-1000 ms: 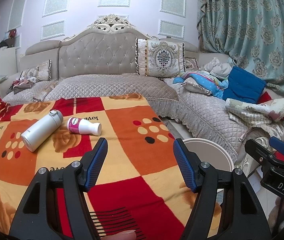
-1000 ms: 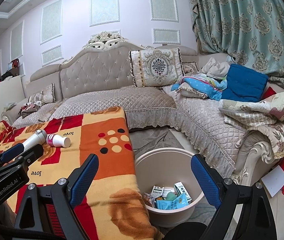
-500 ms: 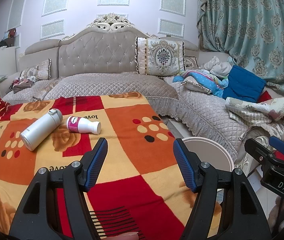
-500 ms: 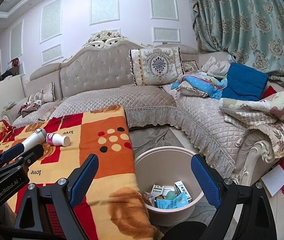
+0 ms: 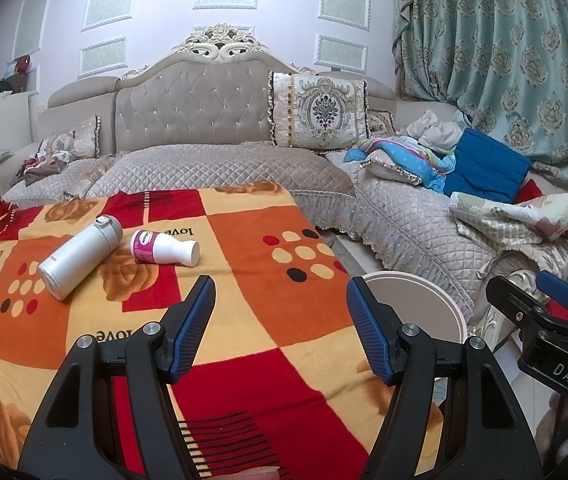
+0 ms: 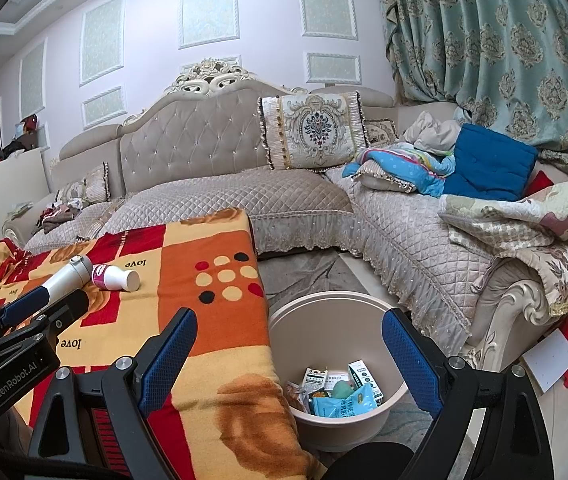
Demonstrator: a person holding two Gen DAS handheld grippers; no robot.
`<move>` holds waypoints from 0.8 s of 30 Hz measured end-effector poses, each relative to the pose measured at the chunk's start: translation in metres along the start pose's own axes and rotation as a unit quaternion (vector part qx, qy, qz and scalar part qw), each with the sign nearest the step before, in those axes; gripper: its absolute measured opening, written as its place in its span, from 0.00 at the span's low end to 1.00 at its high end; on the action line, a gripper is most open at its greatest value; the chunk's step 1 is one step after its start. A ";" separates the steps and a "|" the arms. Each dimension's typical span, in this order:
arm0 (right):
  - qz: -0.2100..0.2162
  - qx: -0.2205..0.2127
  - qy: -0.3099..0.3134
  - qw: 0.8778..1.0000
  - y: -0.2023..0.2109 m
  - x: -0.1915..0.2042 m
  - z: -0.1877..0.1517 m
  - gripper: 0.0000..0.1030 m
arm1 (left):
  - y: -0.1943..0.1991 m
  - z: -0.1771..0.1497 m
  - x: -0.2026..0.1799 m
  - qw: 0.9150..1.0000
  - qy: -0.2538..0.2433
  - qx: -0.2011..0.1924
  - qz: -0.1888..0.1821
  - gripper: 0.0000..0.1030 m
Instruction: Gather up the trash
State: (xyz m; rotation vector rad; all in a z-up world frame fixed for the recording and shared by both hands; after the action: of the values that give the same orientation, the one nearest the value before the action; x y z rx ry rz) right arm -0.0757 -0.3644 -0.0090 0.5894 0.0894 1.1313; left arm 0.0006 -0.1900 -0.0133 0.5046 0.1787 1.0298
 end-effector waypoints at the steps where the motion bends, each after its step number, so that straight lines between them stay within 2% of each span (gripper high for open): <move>1: 0.000 0.001 0.000 1.000 -0.001 0.000 0.000 0.90 | -0.001 0.000 0.000 1.000 -0.001 0.000 0.000 0.65; 24: -0.002 0.009 -0.005 1.000 -0.007 -0.005 -0.004 0.90 | -0.005 -0.004 -0.003 1.000 -0.005 0.005 -0.006 0.65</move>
State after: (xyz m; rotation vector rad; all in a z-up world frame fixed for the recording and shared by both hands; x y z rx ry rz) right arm -0.0738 -0.3691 -0.0168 0.6106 0.0921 1.1253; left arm 0.0012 -0.1931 -0.0197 0.5173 0.1792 1.0150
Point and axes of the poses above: each gripper's, at about its wrist camera, not at the fingertips, and y roughly against the way its jaws point, x to its left, z to its top, the point moved 5 cm from there along -y, roughly the way its jaws point, and after that the axes turned 11 degrees about -y, right-handed, at the moved point
